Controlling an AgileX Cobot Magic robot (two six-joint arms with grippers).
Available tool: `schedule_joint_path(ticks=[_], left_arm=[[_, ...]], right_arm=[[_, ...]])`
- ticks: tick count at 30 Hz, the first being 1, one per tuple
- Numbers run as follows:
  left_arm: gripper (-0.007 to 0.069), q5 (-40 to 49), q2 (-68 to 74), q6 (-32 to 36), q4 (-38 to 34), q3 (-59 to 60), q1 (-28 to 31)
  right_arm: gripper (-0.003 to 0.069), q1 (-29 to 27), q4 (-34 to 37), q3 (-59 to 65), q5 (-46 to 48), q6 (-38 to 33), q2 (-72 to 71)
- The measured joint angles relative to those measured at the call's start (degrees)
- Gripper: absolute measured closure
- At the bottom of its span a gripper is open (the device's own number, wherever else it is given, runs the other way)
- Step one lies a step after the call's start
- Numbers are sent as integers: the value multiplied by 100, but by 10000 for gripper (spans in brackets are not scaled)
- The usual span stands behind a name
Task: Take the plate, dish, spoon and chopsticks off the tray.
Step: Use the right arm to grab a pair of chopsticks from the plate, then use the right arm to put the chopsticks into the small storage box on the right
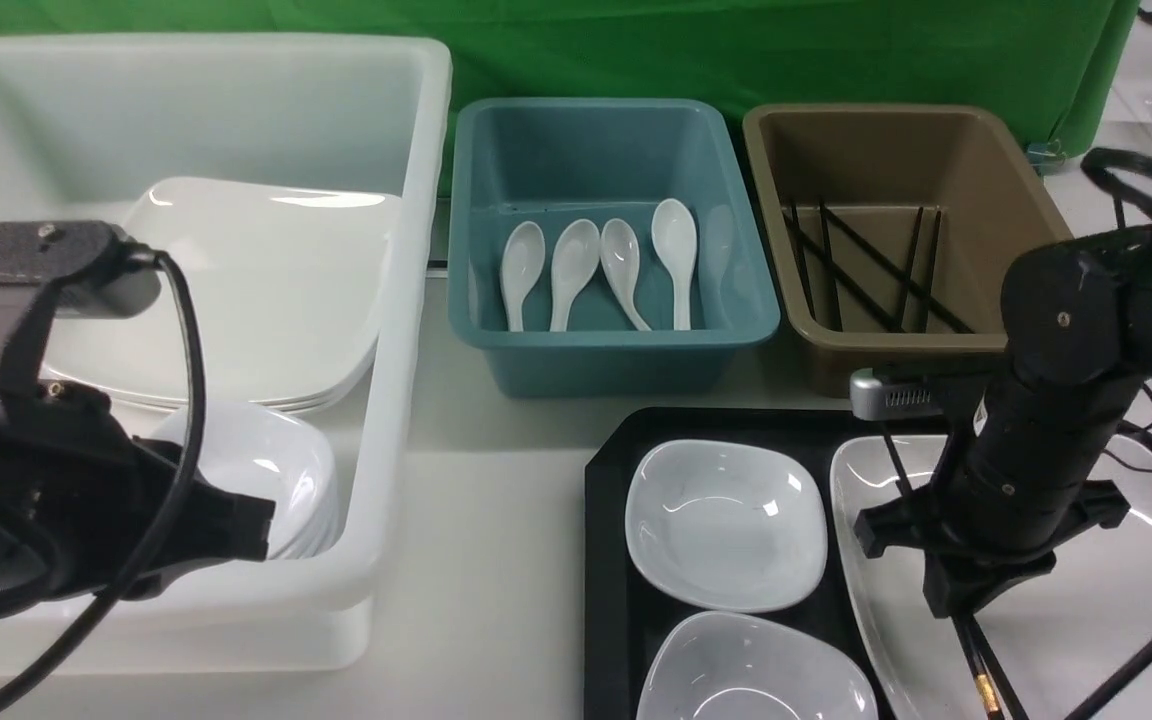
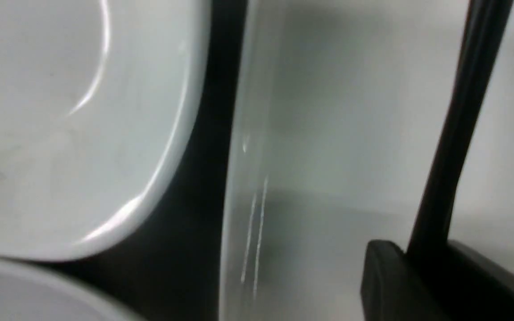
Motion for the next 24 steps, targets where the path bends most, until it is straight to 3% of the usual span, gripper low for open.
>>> schedule_joint_path(ticks=[10, 17, 21, 24], left_arm=[[616, 10, 0, 0, 0, 0, 0], [616, -14, 0, 0, 0, 0, 0], [616, -19, 0, 0, 0, 0, 0], [616, -19, 0, 0, -37, 0, 0]], right_arm=[[522, 0, 461, -36, 323, -293, -1347], [522, -20, 516, -811, 430, -415, -1507], [522, -347, 583, -1557, 374, -457, -1298], [522, -934, 583, -2556, 138, -470, -798]])
